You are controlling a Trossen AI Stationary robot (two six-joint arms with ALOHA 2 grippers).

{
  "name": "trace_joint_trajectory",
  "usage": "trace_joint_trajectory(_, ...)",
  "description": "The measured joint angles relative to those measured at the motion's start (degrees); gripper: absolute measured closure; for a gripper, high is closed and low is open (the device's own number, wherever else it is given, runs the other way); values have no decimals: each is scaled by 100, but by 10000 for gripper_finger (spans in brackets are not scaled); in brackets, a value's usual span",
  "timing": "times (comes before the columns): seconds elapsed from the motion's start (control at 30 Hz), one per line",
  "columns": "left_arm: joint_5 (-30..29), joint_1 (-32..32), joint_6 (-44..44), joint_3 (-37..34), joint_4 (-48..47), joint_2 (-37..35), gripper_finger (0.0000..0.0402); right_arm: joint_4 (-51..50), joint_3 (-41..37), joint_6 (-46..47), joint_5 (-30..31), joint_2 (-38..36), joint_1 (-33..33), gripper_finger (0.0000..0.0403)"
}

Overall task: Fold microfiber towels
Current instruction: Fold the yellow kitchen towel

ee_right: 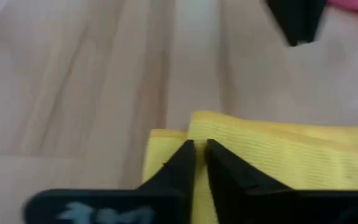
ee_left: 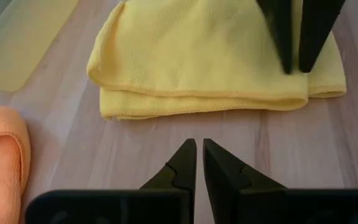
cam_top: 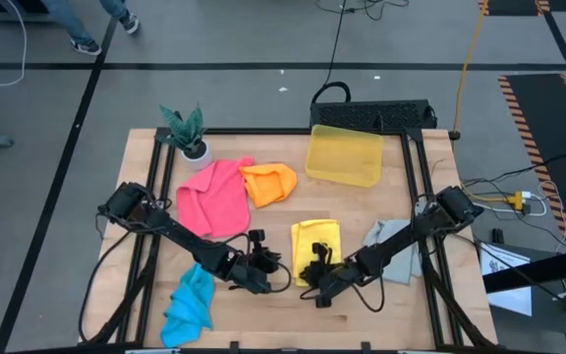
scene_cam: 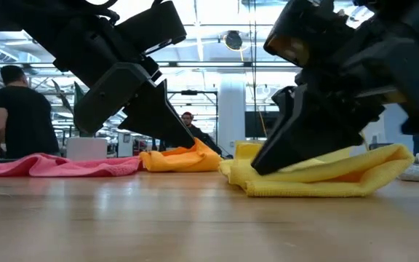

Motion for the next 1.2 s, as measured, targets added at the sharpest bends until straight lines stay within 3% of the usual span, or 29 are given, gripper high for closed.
trace_joint_trajectory(0.3,2,0,7,0,2,0,371,39,7,-479,-6,-235,199,401)
trace_joint_trajectory(0.4,-10,-20,52,0,7,0,371,3,7,-779,508,-411,370,402)
trace_joint_trajectory(0.53,-480,-206,377,1,292,-1,371,-14,7,-1423,1231,-709,640,402)
trace_joint_trajectory(0.67,-524,-398,788,4,662,-2,371,-106,7,-2115,1584,-952,945,402)
trace_joint_trajectory(0.83,-176,-436,900,4,838,-4,371,-428,7,-2243,1536,-1037,1201,402)
trace_joint_trajectory(1.07,950,-184,716,4,741,33,371,-519,-20,-1887,1227,-783,1241,402)
trace_joint_trajectory(1.2,1240,-57,675,11,697,209,371,-547,-20,-1871,1236,-782,1239,403)
